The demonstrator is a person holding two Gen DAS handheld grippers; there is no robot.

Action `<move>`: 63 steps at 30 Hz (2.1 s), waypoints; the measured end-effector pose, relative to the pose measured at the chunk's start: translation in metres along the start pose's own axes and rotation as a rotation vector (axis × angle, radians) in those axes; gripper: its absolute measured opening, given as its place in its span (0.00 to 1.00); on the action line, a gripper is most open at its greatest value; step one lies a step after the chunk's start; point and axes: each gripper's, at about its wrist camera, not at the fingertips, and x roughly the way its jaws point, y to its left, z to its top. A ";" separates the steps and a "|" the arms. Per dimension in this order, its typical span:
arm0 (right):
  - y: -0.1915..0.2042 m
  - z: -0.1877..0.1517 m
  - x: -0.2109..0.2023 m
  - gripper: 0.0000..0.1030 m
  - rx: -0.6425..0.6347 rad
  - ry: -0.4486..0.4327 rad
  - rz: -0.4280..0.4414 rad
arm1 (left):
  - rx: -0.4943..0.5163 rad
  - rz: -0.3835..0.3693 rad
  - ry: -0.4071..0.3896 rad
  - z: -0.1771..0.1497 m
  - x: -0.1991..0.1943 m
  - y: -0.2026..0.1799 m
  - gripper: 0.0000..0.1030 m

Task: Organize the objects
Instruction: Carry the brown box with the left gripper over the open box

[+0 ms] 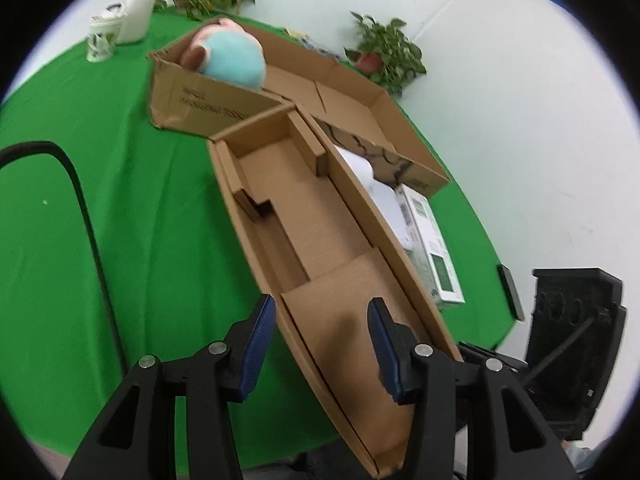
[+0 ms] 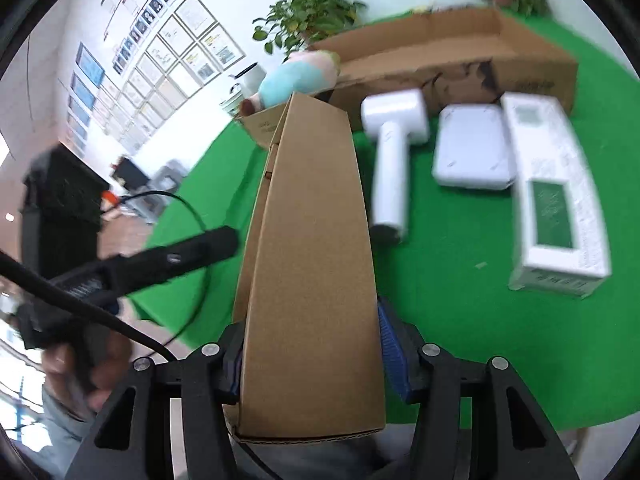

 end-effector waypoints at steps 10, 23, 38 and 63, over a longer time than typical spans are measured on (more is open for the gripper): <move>0.012 0.002 0.013 0.77 0.008 -0.020 -0.010 | -0.023 0.046 0.000 0.008 -0.007 0.016 0.44; 0.035 0.014 0.018 0.48 -0.199 -0.014 -0.193 | 0.014 0.070 0.047 0.007 0.019 0.007 0.28; 0.056 0.022 0.039 0.51 -0.233 -0.024 -0.230 | -0.023 0.121 0.046 0.012 0.014 0.025 0.26; 0.075 0.029 -0.009 0.16 -0.224 -0.259 -0.310 | 0.161 0.216 -0.095 0.034 -0.024 -0.037 0.13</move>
